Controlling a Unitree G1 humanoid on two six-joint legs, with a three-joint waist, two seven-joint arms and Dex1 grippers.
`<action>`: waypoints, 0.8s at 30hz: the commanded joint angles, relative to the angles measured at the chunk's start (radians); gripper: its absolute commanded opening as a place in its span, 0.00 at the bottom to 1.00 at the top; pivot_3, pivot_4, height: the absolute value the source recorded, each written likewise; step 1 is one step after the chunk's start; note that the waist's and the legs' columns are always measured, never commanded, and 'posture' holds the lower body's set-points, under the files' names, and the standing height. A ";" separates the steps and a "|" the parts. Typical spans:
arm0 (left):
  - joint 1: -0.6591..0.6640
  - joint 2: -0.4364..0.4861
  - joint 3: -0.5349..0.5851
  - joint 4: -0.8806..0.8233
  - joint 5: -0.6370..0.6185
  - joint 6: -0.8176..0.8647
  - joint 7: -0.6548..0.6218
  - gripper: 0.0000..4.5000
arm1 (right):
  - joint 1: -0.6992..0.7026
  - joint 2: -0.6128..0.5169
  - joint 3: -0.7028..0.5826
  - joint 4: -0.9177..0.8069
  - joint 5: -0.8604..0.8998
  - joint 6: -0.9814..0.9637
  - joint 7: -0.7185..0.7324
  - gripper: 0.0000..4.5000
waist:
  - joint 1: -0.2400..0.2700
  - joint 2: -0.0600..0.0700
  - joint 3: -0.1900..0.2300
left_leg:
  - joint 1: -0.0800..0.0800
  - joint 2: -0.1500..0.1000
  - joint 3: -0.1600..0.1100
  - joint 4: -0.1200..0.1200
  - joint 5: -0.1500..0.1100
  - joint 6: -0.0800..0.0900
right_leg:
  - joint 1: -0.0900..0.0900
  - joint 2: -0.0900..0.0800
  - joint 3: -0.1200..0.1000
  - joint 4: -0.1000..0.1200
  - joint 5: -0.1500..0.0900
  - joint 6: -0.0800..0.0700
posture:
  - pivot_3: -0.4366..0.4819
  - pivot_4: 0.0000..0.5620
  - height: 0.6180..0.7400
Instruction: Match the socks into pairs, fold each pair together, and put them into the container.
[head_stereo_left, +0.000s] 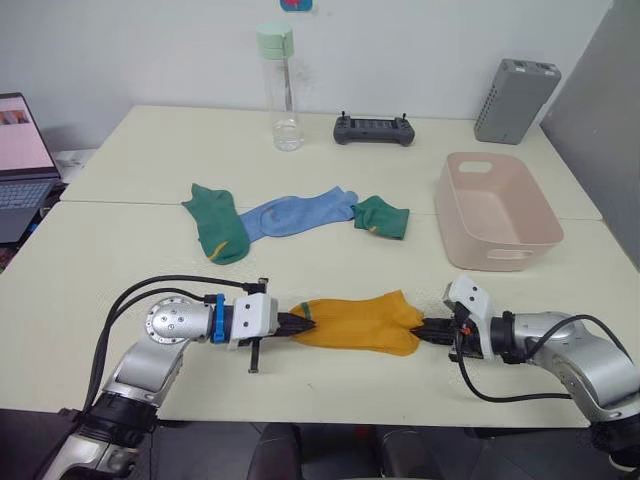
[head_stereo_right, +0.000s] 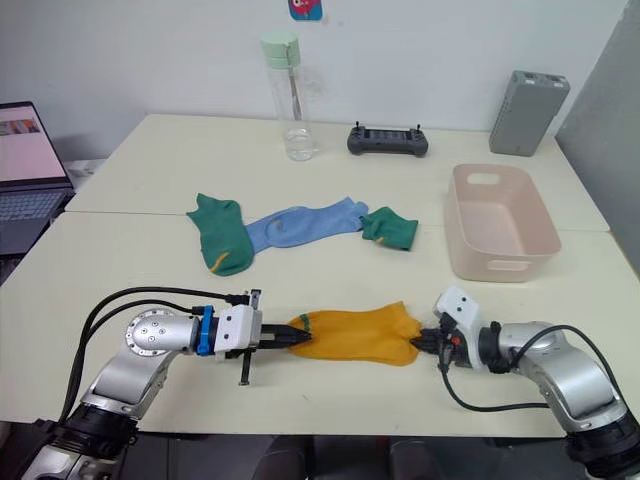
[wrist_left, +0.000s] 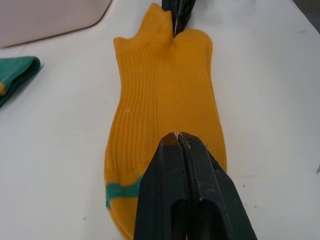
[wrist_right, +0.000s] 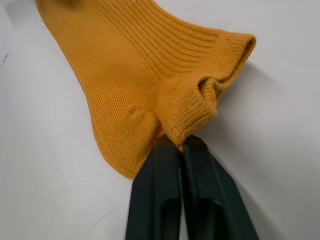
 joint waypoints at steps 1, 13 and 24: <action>-0.056 -0.042 -0.035 -0.044 -0.038 0.150 0.019 0.00 | -0.030 -0.020 -0.030 0.004 0.035 0.007 0.039 0.01 | 0.001 0.000 0.000 | 0.000 0.000 0.000 0.000 0.000 0.000 | 0.000 0.000 0.000 0.000 0.000 0.000 | 0.48 0.27 1.00; -0.181 -0.154 -0.200 0.110 0.153 0.191 0.094 0.00 | -0.085 -0.044 -0.021 0.003 0.091 0.017 0.133 0.01 | -0.004 0.000 0.000 | 0.000 0.000 -0.001 0.000 0.000 0.000 | 0.000 0.001 0.000 0.000 0.003 0.005 | 0.48 0.27 1.00; -0.154 -0.163 -0.200 0.145 0.161 0.198 0.107 0.00 | -0.230 0.167 -0.043 -0.076 0.382 0.236 0.046 0.01 | -0.001 0.000 -0.001 | 0.000 0.000 -0.001 0.001 0.000 0.000 | 0.002 0.001 0.000 0.000 0.001 0.002 | 0.48 0.27 1.00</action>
